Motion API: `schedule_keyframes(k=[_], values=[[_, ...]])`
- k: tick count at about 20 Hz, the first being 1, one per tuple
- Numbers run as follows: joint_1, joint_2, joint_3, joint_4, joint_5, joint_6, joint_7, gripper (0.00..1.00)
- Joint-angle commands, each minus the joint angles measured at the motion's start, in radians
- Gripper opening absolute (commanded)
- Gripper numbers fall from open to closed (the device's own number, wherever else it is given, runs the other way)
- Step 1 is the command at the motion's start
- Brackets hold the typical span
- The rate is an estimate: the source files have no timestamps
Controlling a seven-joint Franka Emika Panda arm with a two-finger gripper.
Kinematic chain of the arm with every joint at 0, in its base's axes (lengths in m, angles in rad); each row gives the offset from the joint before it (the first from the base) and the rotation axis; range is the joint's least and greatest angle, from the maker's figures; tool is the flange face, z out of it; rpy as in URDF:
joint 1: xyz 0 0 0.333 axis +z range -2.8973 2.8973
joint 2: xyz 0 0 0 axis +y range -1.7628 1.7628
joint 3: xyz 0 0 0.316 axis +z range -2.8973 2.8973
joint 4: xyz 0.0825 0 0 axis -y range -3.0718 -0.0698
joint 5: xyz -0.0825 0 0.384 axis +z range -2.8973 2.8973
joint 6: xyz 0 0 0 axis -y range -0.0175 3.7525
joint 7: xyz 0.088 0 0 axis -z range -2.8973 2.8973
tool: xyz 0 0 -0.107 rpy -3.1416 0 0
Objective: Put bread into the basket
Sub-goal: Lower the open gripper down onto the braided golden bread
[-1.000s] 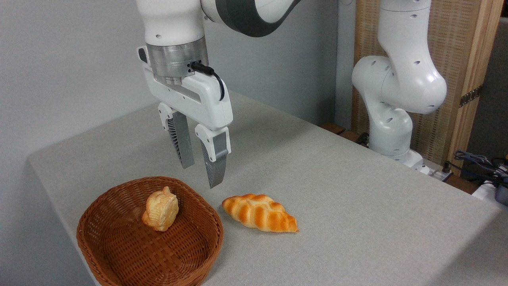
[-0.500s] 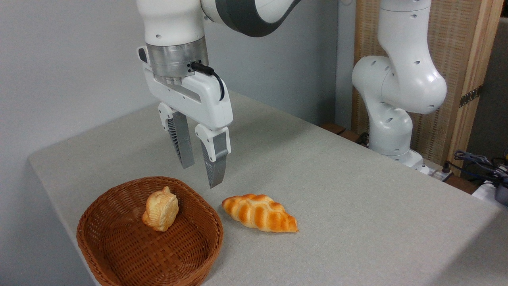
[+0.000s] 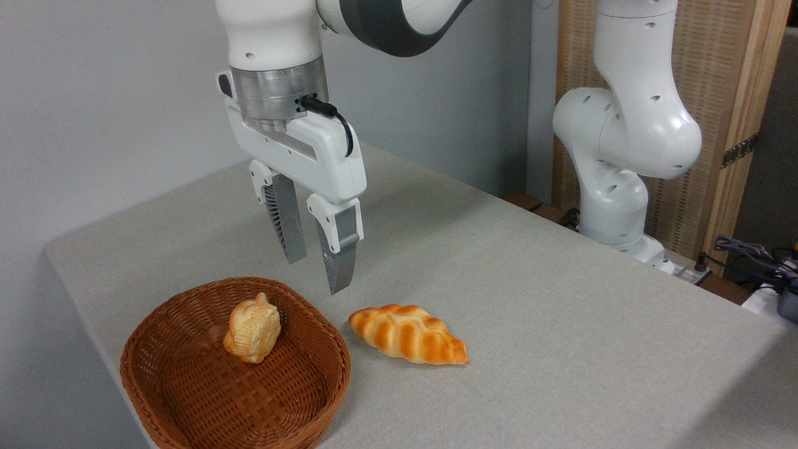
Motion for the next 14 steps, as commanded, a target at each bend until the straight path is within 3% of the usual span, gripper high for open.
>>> schedule_keyframes(k=[1,7,14], values=[[0.005,-0.062,0.002,-0.062,-0.024,-0.019,0.065,1.0],[0.005,-0.078,0.017,-0.12,-0.01,-0.016,0.18,1.0],[0.006,-0.075,0.042,-0.182,-0.005,-0.01,0.53,1.0]])
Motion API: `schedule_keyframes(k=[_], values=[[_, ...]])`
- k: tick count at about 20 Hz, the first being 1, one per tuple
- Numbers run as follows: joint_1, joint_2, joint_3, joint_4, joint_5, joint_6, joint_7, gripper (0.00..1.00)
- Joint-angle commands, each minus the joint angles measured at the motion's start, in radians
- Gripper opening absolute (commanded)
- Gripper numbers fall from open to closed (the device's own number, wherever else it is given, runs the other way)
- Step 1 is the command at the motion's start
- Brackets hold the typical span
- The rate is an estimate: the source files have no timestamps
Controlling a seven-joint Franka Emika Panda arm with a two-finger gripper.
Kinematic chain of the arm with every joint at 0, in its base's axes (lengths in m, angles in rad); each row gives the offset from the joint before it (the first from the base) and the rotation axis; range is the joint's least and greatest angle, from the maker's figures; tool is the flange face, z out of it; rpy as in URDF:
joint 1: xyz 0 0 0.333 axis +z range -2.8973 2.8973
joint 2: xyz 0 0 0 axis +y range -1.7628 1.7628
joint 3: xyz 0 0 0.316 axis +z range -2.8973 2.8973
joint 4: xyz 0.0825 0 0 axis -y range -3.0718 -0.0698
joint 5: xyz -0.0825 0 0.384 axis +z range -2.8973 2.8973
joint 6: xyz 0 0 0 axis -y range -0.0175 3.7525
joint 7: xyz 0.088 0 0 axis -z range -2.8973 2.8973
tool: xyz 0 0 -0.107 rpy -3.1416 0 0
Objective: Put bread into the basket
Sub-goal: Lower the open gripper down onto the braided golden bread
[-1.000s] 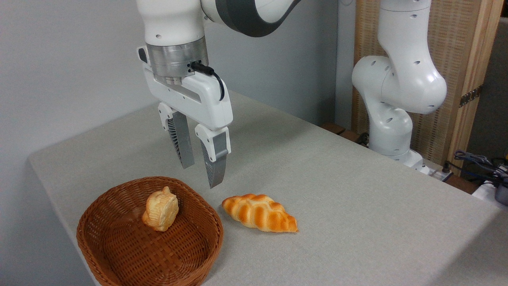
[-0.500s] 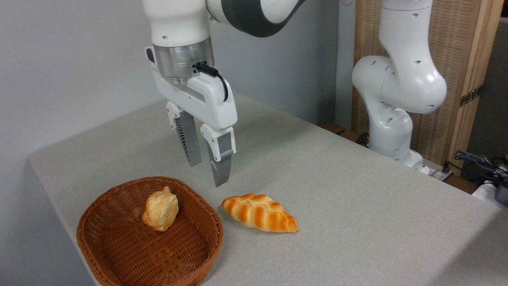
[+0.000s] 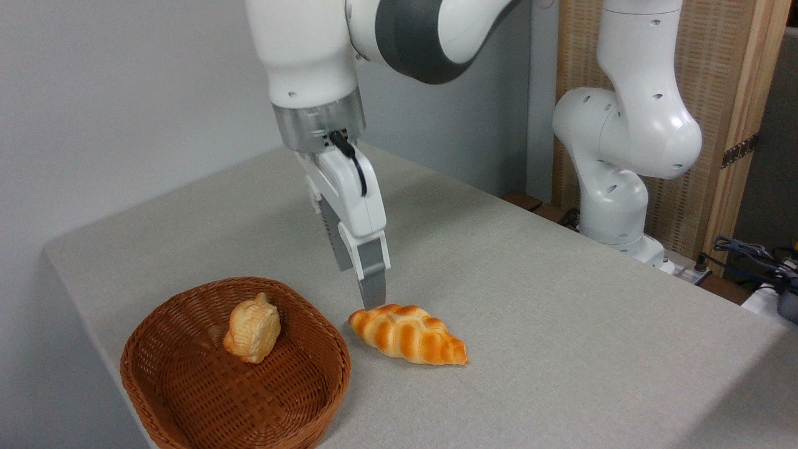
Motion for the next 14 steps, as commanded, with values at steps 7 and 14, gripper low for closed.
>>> schedule_keyframes(k=[7,14], values=[[-0.001,-0.015,0.02,-0.086,-0.005,-0.011,0.489,1.0],[-0.001,-0.015,0.022,-0.122,-0.005,-0.008,0.649,1.0]])
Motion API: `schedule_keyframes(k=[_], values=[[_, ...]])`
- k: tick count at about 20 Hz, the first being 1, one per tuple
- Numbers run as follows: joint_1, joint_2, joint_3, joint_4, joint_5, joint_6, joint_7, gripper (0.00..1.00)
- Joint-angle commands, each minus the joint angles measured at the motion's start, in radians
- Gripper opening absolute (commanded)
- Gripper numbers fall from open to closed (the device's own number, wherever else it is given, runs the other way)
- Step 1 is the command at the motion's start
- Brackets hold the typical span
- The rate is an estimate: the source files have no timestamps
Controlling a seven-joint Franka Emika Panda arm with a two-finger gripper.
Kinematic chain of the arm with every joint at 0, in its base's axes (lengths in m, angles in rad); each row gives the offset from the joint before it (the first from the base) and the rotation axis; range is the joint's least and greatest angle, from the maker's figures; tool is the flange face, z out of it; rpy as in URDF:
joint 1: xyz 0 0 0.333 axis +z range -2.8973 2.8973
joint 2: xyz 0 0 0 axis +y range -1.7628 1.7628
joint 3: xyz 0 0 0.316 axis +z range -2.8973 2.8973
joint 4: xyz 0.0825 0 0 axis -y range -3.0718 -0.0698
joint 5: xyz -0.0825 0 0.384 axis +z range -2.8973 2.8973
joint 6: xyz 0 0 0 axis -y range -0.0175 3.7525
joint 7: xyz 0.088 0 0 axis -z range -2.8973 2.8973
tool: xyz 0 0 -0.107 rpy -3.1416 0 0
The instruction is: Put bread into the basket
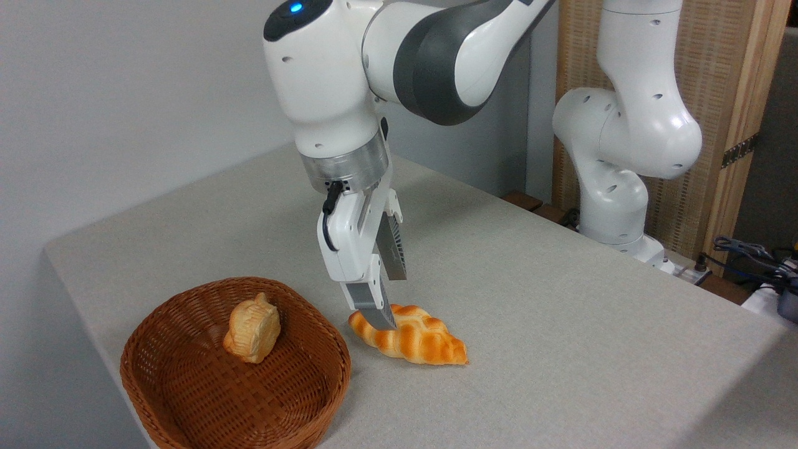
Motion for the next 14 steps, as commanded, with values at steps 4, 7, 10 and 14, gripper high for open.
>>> schedule_keyframes(k=[4,7,10,14], values=[[-0.003,-0.006,0.009,-0.058,0.015,0.03,0.072,1.0],[-0.006,-0.003,0.01,-0.101,0.016,0.091,0.083,1.0],[-0.006,0.0,0.009,-0.112,0.016,0.11,0.118,1.0],[-0.006,0.008,0.009,-0.122,0.018,0.121,0.12,1.0]])
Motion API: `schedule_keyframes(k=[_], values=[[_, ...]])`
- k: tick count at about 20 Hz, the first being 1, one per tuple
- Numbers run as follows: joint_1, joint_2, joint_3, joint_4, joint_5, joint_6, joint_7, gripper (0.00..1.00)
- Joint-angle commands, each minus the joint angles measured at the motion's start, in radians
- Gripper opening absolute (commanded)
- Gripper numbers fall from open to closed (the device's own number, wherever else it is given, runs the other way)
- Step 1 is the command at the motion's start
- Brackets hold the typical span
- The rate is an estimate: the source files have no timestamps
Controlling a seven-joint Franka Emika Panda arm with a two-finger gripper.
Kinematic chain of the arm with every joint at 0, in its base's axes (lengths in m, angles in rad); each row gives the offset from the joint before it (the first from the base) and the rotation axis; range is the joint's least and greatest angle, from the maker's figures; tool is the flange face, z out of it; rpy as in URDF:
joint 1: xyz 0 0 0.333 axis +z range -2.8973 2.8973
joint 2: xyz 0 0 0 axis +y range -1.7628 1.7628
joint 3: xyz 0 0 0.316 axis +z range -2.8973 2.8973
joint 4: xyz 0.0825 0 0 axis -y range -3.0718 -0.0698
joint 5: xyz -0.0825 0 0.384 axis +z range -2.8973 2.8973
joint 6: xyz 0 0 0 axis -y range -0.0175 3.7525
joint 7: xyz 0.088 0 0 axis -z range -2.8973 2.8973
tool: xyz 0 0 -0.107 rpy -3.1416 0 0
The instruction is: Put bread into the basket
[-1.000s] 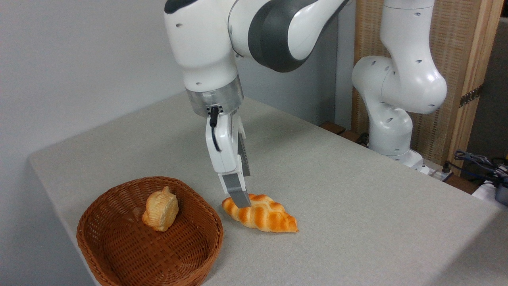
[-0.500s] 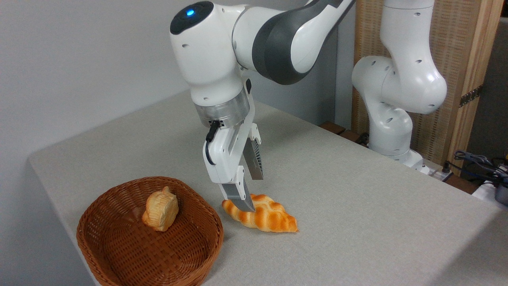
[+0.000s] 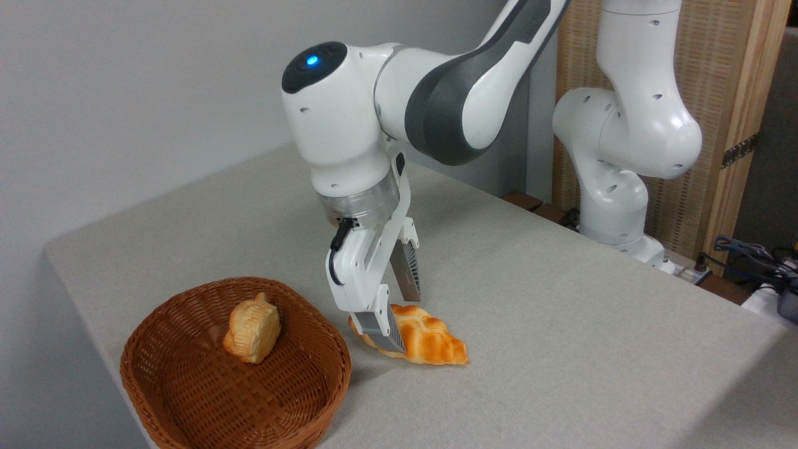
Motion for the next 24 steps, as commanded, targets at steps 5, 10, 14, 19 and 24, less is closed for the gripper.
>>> schedule_keyframes(k=[5,10,14,19,24], values=[[-0.006,0.009,0.008,-0.03,0.061,0.054,0.041,1.0],[-0.008,0.013,0.006,-0.031,0.077,0.054,0.044,1.0],[-0.014,0.019,0.005,-0.031,0.077,0.052,0.038,1.0],[-0.017,0.017,0.0,-0.036,0.077,0.043,0.026,0.68],[-0.017,0.017,-0.001,-0.036,0.078,0.04,0.019,0.53]])
